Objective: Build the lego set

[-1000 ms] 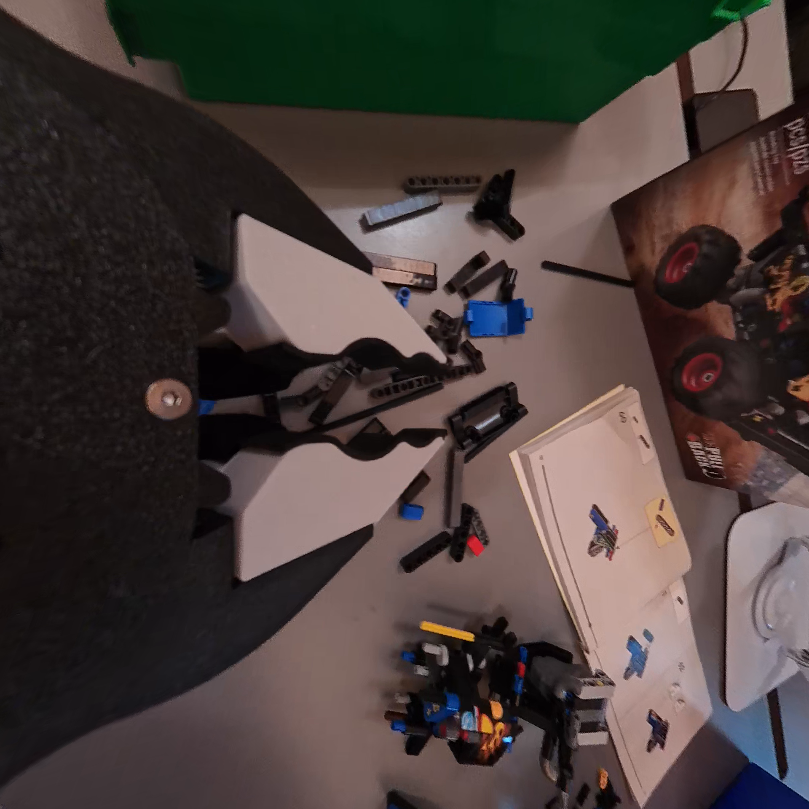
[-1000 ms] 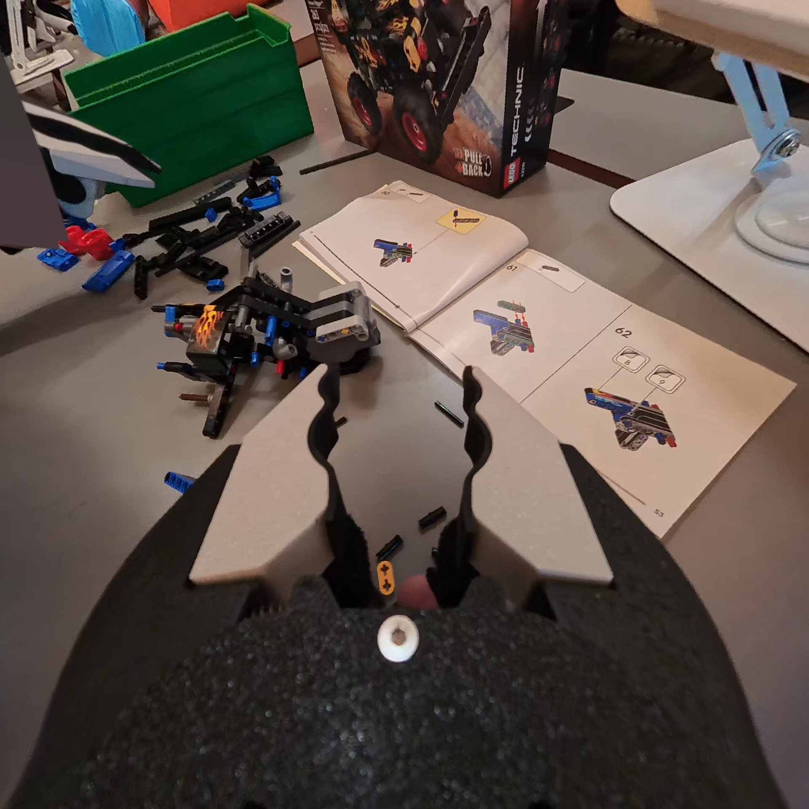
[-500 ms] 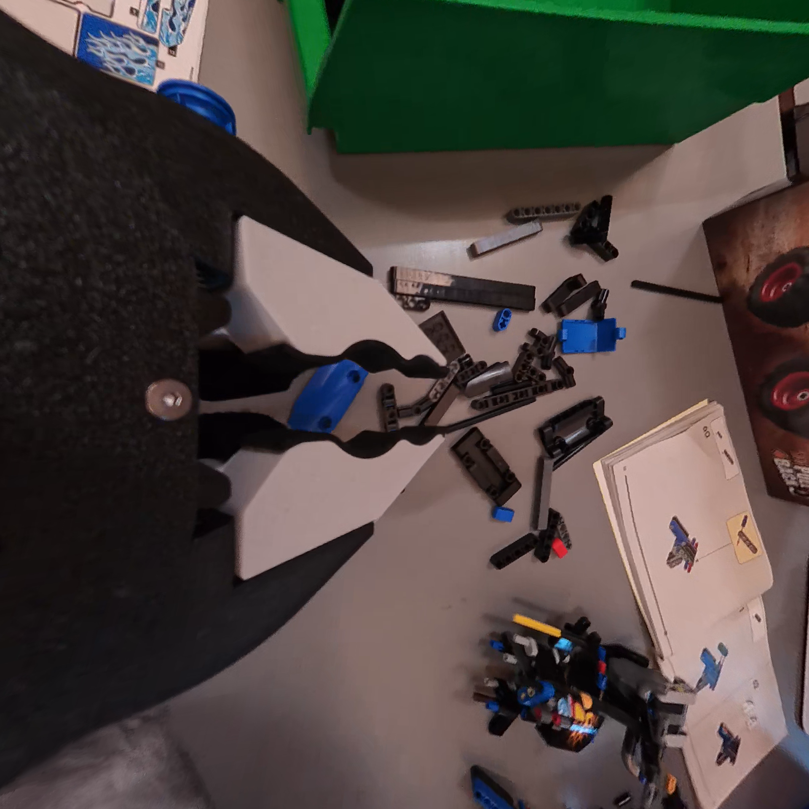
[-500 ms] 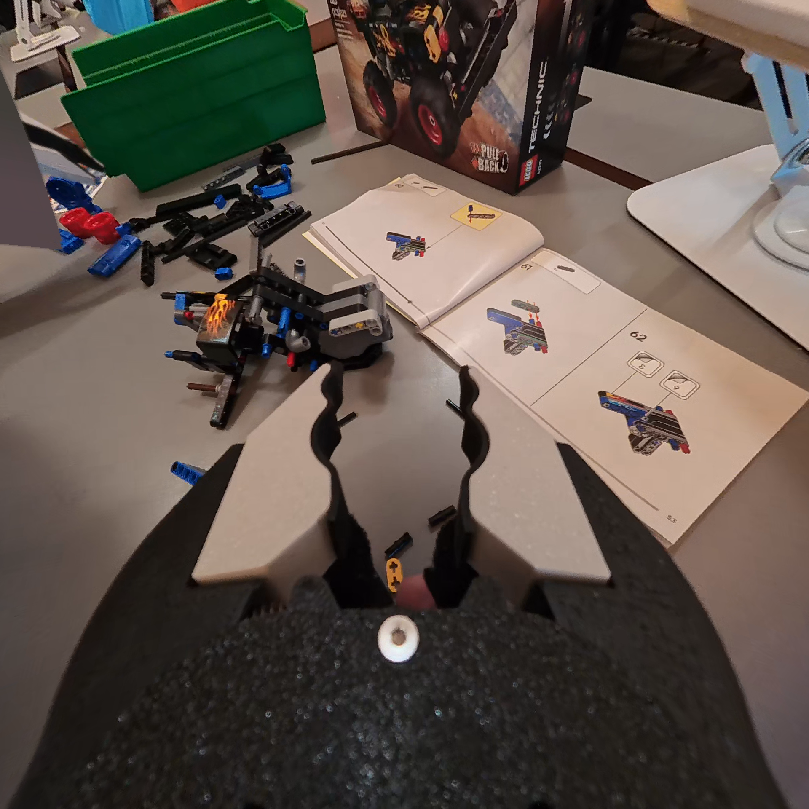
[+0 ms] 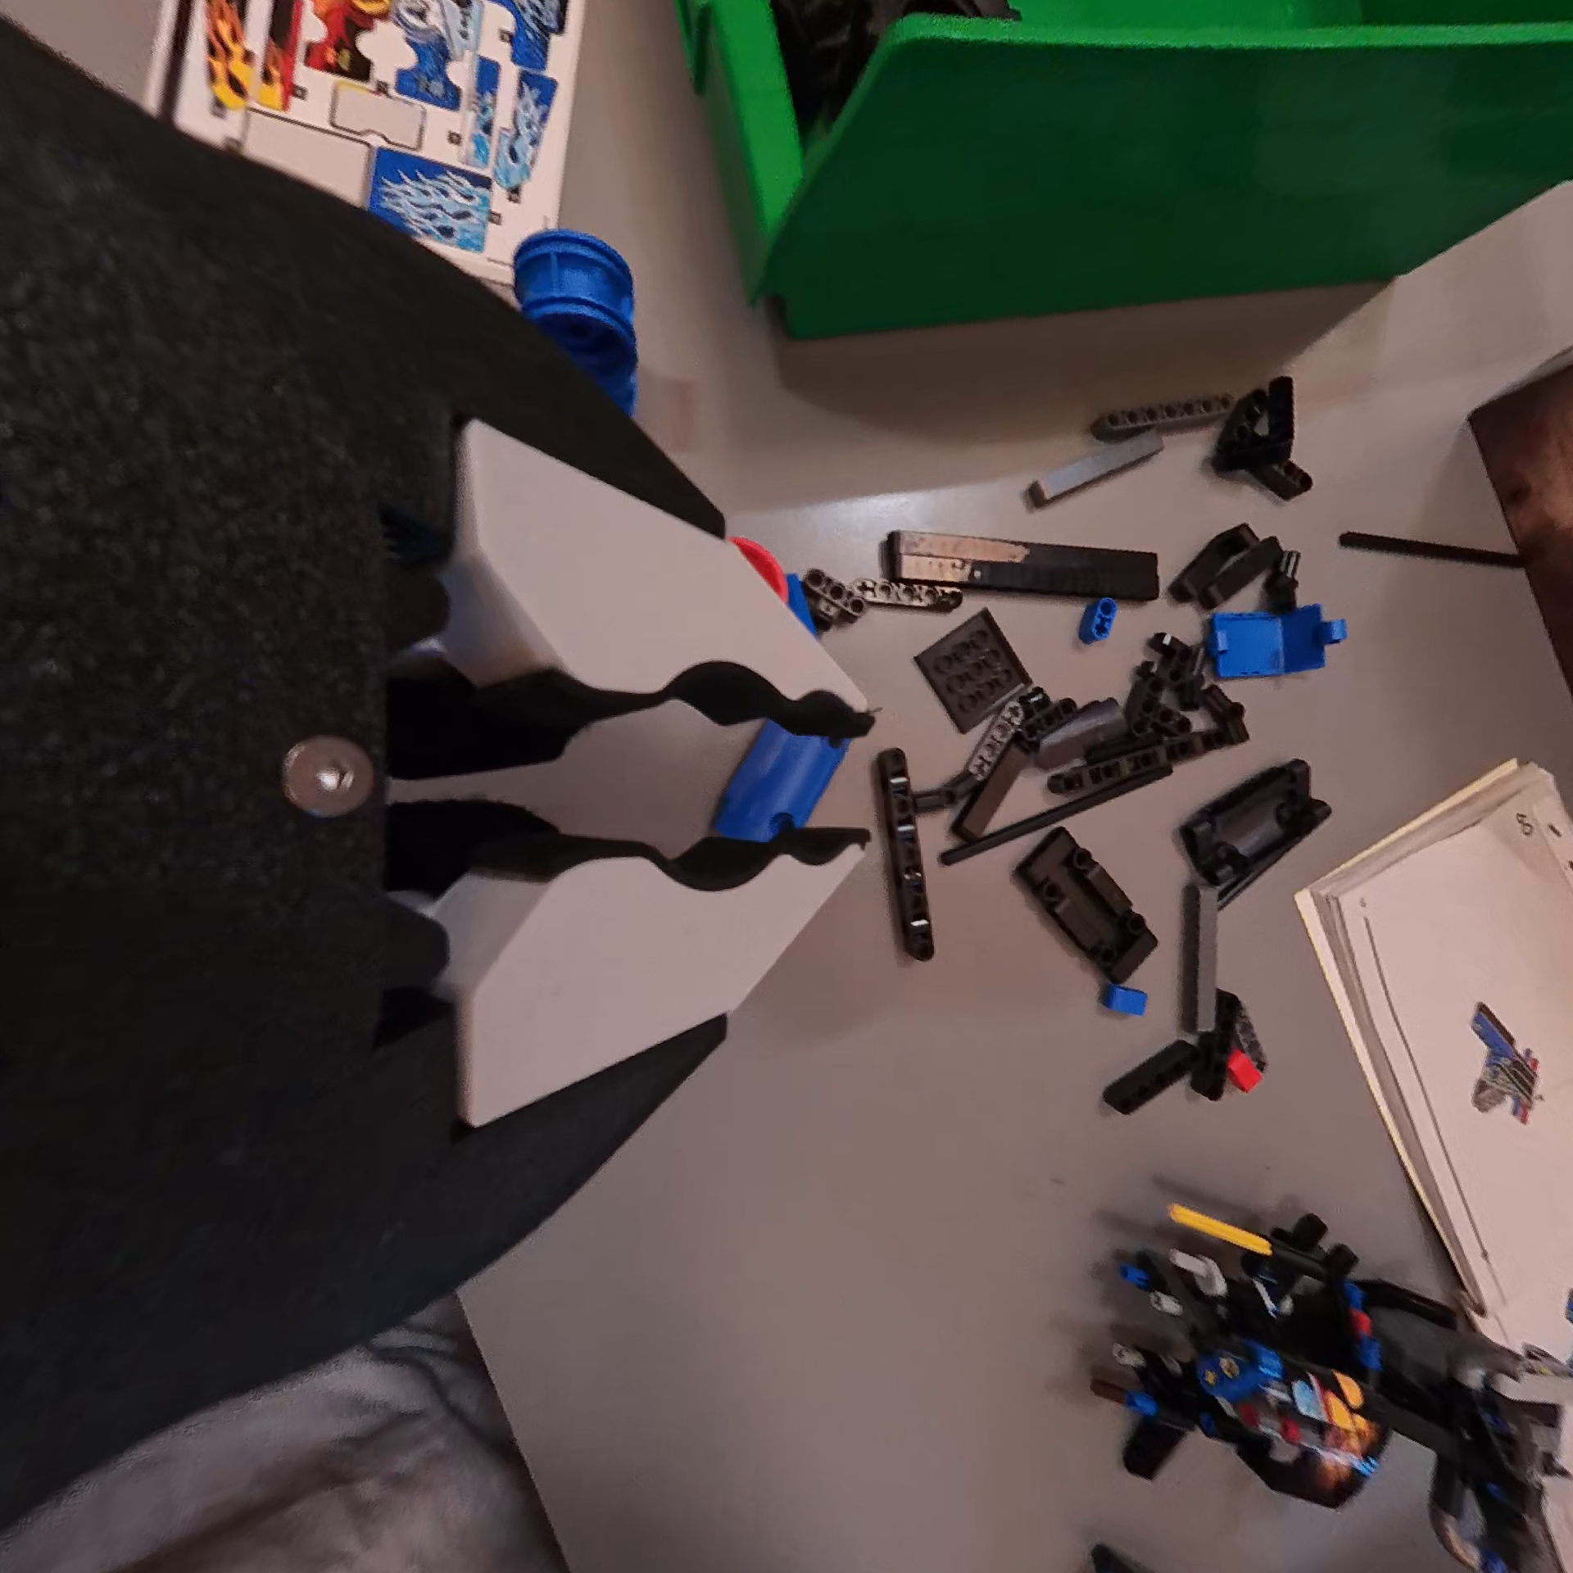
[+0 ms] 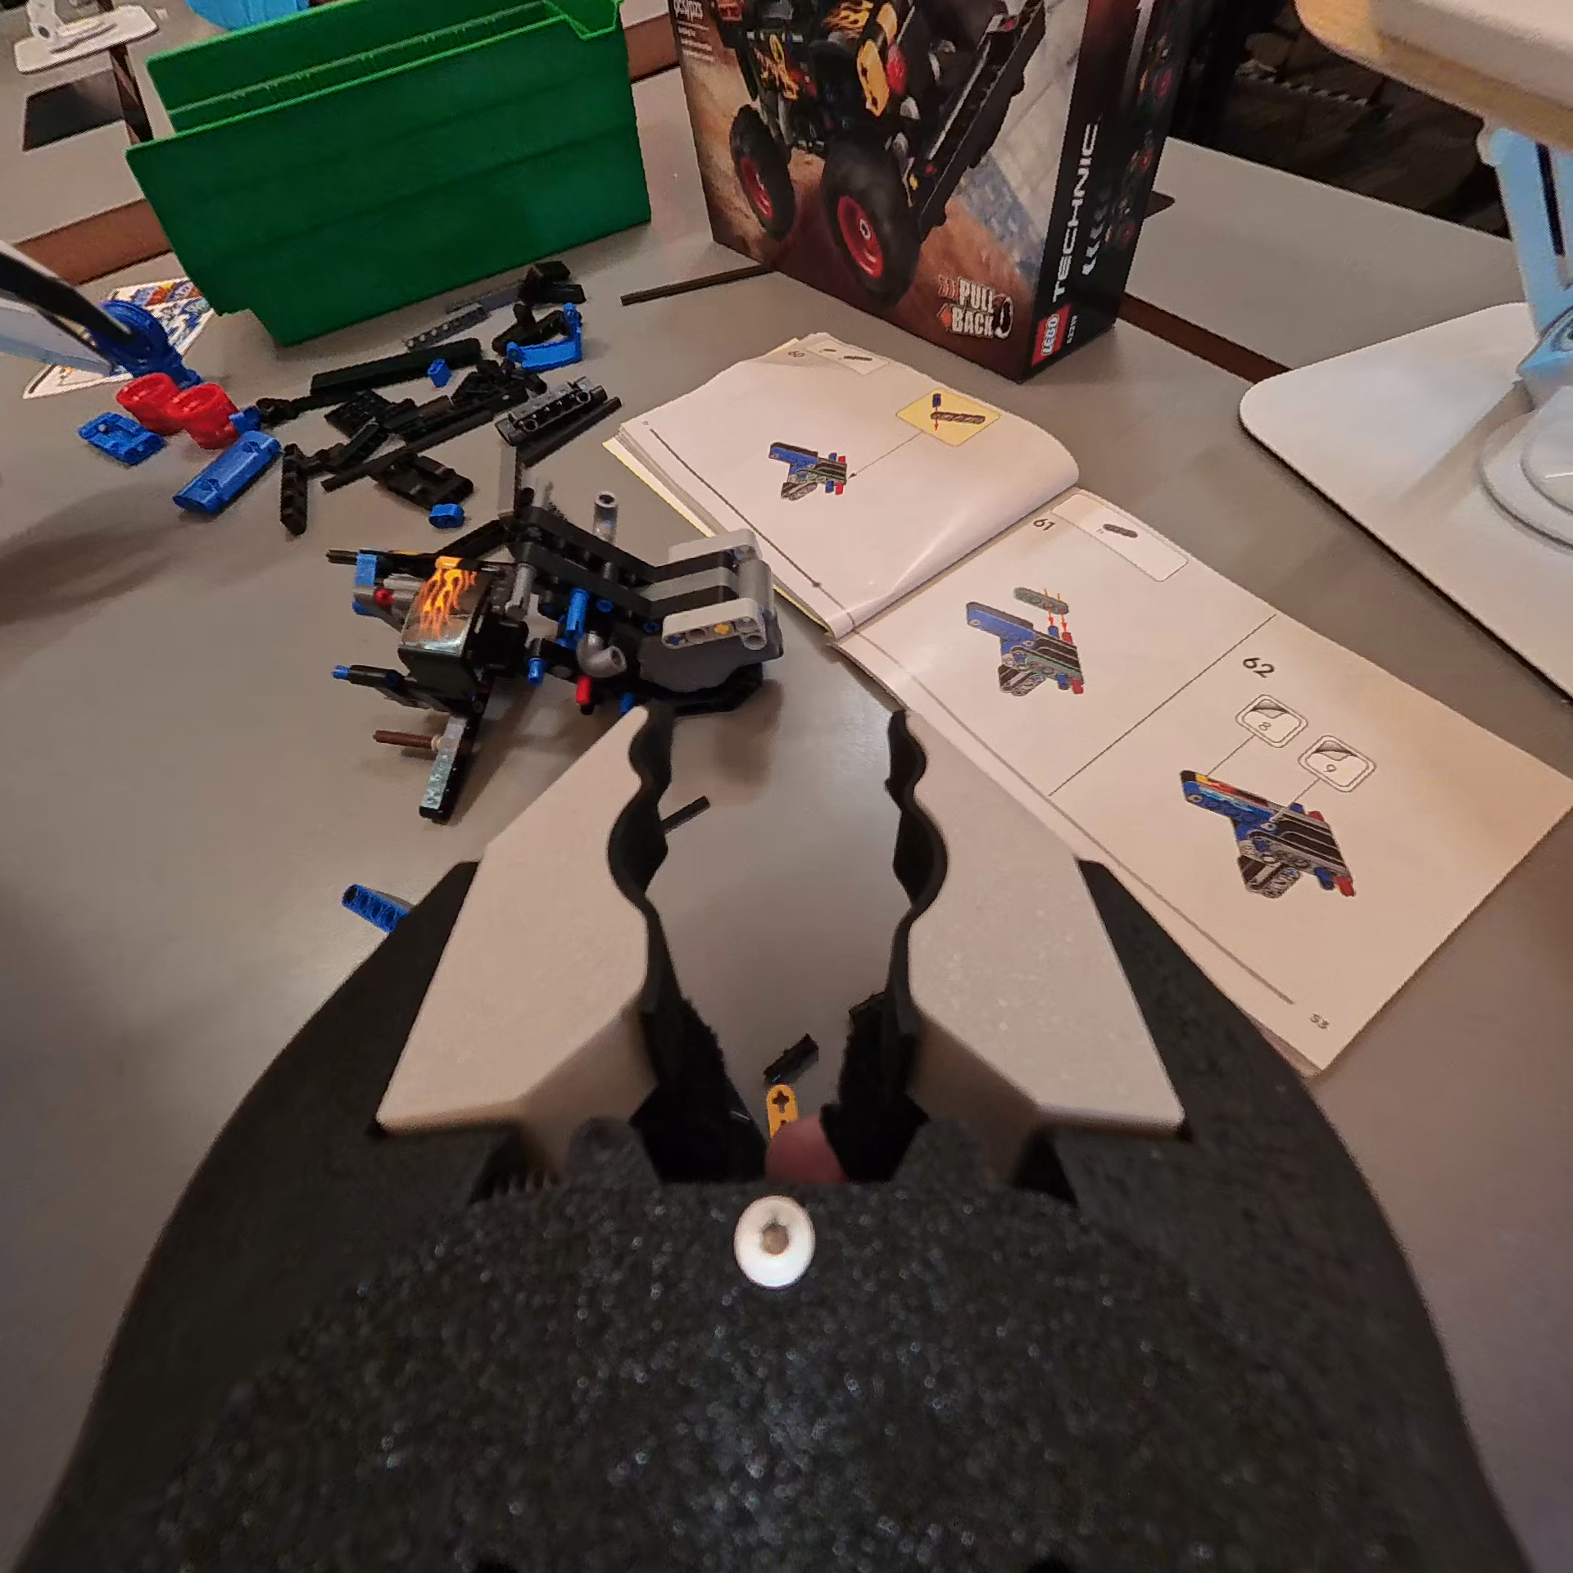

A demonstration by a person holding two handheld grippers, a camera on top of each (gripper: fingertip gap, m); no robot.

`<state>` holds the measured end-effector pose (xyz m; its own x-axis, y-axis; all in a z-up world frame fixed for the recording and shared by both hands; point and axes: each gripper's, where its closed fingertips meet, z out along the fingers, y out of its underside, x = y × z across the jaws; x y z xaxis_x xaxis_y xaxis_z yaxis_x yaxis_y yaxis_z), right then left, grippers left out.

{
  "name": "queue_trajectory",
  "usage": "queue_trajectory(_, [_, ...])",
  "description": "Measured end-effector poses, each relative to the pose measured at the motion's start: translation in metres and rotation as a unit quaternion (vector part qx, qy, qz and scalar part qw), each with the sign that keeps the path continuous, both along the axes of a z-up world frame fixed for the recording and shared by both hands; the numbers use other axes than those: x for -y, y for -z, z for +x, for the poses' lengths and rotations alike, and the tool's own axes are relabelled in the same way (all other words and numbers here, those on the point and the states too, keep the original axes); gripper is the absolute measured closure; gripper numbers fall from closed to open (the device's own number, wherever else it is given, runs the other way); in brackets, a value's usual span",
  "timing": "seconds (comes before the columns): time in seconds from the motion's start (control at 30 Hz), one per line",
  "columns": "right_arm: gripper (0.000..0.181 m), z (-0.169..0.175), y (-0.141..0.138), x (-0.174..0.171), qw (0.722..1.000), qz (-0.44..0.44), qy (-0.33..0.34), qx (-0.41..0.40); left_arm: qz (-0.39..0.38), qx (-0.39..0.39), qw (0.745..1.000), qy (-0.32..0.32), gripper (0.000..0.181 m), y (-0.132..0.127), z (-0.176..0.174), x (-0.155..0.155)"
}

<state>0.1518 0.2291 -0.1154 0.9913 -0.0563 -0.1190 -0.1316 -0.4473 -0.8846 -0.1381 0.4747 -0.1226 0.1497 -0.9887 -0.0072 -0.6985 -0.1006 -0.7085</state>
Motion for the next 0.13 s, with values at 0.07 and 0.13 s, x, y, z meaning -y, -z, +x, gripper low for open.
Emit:
queue_trajectory(0.07, [0.130,-0.0013,0.0006,-0.0005,1.000,-0.001,-0.002,0.001,0.006,-0.007,1.000,-0.007,0.162,0.0020,-0.0062,-0.0012])
queue_trajectory(0.13, [0.130,-0.0026,0.0006,-0.0008,1.000,-0.002,-0.003,0.002,0.007,-0.006,1.000,-0.008,0.162,0.0032,-0.0099,-0.0002])
